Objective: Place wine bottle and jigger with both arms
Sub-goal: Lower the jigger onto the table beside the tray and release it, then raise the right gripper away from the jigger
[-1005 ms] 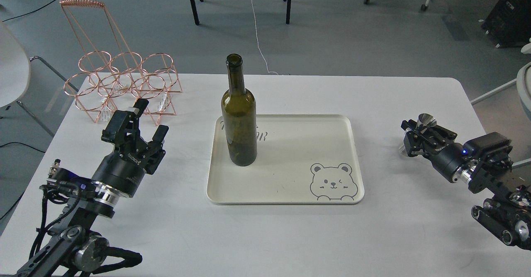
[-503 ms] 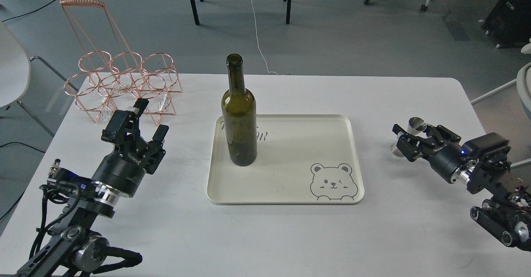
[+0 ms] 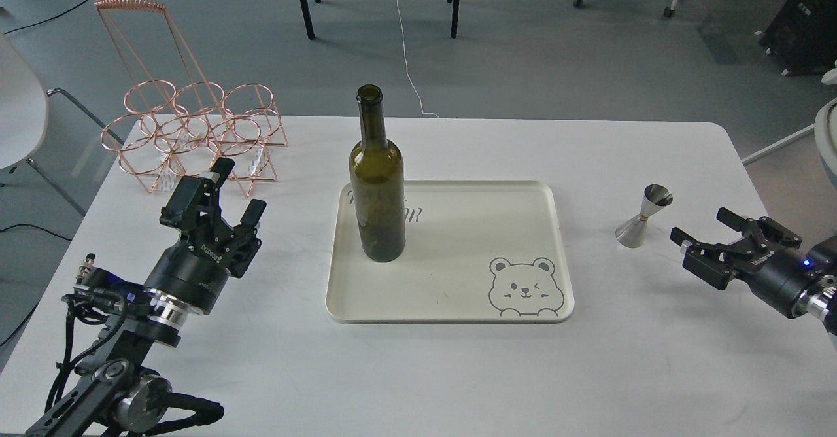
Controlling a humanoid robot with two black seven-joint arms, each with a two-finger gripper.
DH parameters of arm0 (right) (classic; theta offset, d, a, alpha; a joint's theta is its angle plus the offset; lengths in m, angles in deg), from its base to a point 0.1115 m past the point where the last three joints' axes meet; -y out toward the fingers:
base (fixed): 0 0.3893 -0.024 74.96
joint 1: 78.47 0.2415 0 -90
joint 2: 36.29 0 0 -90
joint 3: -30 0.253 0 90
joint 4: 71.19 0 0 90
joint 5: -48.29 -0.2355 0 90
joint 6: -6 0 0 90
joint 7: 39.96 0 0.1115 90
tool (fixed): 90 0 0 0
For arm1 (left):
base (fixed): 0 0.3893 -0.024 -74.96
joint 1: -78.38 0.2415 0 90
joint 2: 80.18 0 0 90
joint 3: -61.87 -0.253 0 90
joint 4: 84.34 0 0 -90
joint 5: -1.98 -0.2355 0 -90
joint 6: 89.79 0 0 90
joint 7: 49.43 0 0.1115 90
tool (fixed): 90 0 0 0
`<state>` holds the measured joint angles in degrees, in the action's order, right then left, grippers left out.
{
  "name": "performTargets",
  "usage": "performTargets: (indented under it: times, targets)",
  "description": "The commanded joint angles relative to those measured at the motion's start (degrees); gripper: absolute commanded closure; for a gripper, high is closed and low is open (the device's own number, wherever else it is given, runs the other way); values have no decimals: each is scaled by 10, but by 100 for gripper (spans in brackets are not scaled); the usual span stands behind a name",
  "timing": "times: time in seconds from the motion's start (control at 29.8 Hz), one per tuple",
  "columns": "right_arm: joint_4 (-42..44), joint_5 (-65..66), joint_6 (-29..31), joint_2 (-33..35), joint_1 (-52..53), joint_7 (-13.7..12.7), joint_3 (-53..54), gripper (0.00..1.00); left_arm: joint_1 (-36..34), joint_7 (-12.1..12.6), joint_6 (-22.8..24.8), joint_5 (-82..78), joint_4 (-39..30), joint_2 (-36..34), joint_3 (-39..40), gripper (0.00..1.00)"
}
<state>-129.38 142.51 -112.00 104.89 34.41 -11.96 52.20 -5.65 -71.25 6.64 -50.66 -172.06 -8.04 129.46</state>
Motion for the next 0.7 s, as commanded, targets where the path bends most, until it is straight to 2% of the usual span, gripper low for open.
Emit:
performTargets:
  times: [0.0, 0.1, 0.17, 0.23, 0.27, 0.34, 0.5, 0.67]
  targets:
    - [-137, -133, 0, 59, -20, 0, -21, 3, -6, 0, -1, 0, 2, -1, 0, 2]
    - [-259, -263, 0, 91, -15, 0, -39, 3, -6, 0, 0, -1, 2, -11, 0, 2]
    - [-310, -336, 0, 93, -11, 0, -35, 3, -6, -1, 0, -1, 2, -23, -1, 2]
    - [-341, -400, 0, 87, 4, 0, -33, 2, -6, -16, 1, -2, 2, -30, 0, 2]
    - [-351, -433, 0, 79, 14, 0, -33, 2, -6, -37, 0, -2, 2, -34, 0, 2]
    - [-354, -493, 15, 53, 28, 0, -33, 2, -6, -62, 0, -3, 2, -45, 0, 2]
    - [-352, -664, 63, -8, 60, 0, -21, 2, -6, -62, 0, -33, -17, -85, -1, 2]
    - [-341, -804, 88, -56, 66, 0, -3, 1, -16, -62, 0, -154, -68, -125, 0, 2]
